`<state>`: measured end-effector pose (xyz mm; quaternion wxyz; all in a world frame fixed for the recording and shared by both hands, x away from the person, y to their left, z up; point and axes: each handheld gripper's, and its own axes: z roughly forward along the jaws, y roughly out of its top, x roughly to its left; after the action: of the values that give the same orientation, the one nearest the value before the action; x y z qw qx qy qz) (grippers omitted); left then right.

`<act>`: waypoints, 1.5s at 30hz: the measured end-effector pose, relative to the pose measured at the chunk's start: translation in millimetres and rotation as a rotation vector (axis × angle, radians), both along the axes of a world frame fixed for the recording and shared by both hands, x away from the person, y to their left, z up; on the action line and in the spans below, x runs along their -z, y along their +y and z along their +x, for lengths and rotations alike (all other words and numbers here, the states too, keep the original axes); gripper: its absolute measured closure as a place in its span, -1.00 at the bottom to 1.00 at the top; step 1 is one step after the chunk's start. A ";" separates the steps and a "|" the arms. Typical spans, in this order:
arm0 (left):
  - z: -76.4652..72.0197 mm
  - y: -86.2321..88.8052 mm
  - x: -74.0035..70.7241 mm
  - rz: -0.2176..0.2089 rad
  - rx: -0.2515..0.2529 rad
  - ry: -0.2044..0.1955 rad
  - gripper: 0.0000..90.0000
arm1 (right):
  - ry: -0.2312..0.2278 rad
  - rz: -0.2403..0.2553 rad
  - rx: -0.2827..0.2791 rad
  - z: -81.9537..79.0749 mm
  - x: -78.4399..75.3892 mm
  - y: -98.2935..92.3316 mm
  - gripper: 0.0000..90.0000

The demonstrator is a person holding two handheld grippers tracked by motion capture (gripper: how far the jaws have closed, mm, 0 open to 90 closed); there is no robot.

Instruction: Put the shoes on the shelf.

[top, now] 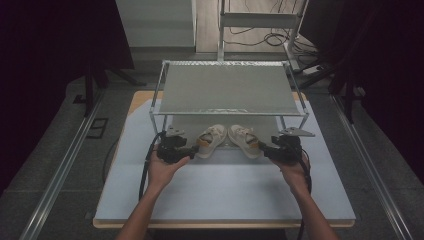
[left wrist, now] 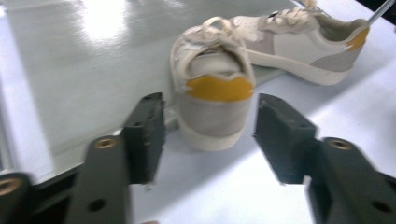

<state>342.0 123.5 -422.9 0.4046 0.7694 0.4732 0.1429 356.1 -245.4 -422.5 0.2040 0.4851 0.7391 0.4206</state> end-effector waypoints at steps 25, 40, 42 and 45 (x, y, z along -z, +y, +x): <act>12.6 15.8 45.2 0.000 0.012 0.143 1.00 | 0.097 -0.005 -0.045 -4.5 40.3 -33.7 0.97; 18.1 -7.3 43.6 -0.009 0.062 0.151 1.00 | 0.101 -0.016 -0.083 3.6 45.7 -7.5 0.97; 17.8 -8.1 42.9 -0.009 0.066 0.147 0.99 | 0.098 -0.020 -0.087 3.5 46.1 -4.2 0.97; 16.4 -1.4 40.5 -0.004 0.051 0.131 0.99 | 0.098 -0.019 -0.085 3.1 45.8 -5.6 0.97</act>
<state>358.4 122.0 -463.4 0.3780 0.7880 0.4792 0.0810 359.2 -251.0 -468.3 0.1541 0.4715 0.7720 0.3974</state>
